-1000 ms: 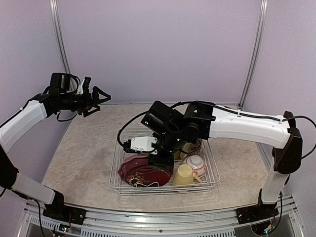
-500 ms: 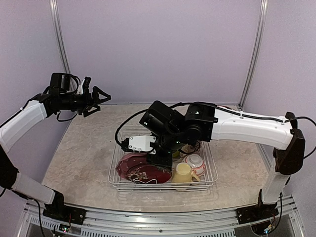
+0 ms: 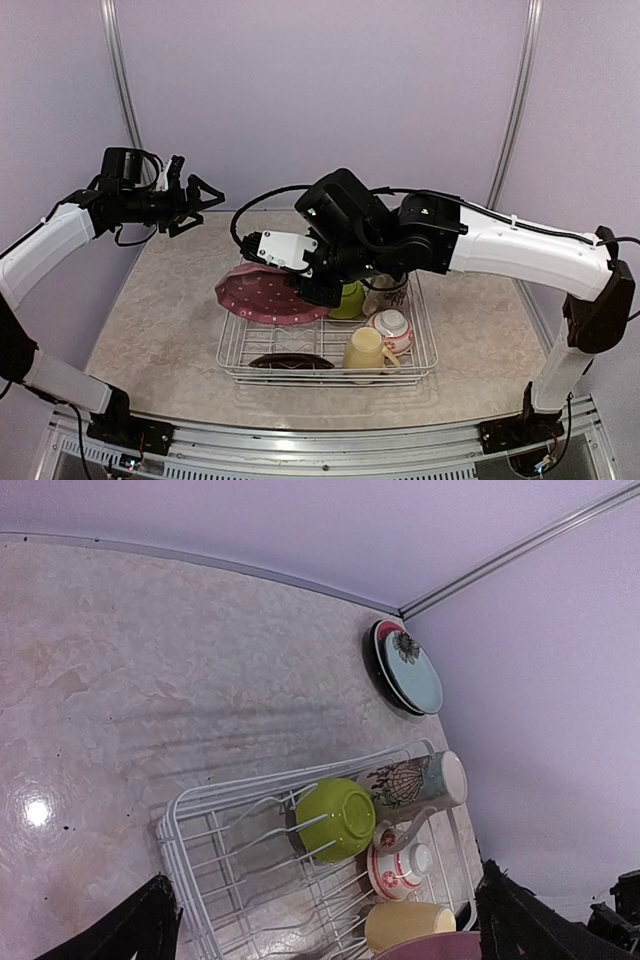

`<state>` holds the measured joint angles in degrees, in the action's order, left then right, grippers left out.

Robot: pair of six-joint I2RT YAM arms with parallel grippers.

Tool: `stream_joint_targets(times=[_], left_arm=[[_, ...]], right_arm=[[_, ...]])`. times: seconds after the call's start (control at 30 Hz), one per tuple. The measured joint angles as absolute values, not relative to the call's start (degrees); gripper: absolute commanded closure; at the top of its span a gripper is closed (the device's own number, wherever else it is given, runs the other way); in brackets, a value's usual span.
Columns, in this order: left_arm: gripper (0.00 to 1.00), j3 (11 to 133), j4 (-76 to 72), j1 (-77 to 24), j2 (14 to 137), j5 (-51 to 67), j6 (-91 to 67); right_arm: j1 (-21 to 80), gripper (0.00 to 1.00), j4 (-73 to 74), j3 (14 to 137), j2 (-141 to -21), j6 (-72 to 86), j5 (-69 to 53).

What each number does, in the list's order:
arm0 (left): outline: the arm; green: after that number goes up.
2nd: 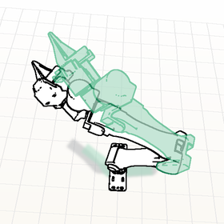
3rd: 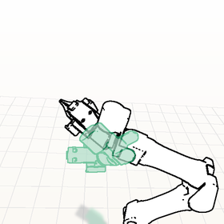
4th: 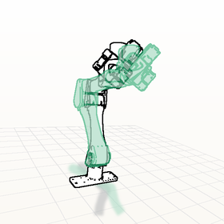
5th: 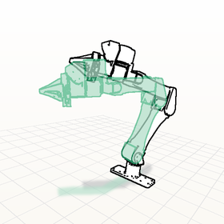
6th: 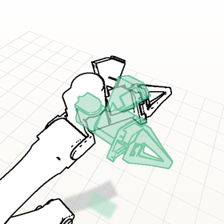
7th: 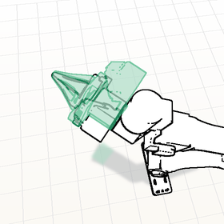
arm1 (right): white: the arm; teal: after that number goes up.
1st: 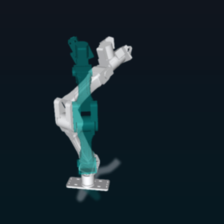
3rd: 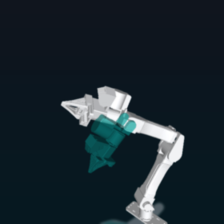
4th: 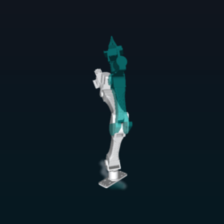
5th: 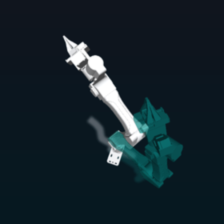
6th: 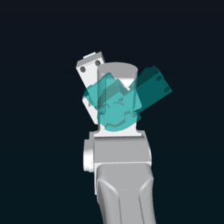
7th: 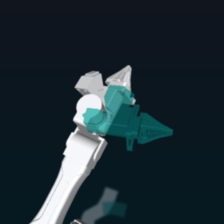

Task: Unload the mixed dishes from the dish rack
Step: Grab the plate from the dish rack.

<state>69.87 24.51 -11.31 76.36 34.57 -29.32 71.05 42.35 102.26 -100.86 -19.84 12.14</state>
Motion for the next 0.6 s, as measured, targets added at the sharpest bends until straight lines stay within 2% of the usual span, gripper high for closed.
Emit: stream_joint_targets(times=[0.33,0.6], left_arm=[[0.01,69.9,24.5,-11.2,76.2,34.0,-29.3],[0.01,69.9,24.5,-10.1,75.2,33.8,-29.4]], right_arm=[[68.8,1.0,37.6,97.3,-95.2,-15.7,13.0],[58.3,1.0,26.4,82.3,-80.4,-3.4,5.0]])
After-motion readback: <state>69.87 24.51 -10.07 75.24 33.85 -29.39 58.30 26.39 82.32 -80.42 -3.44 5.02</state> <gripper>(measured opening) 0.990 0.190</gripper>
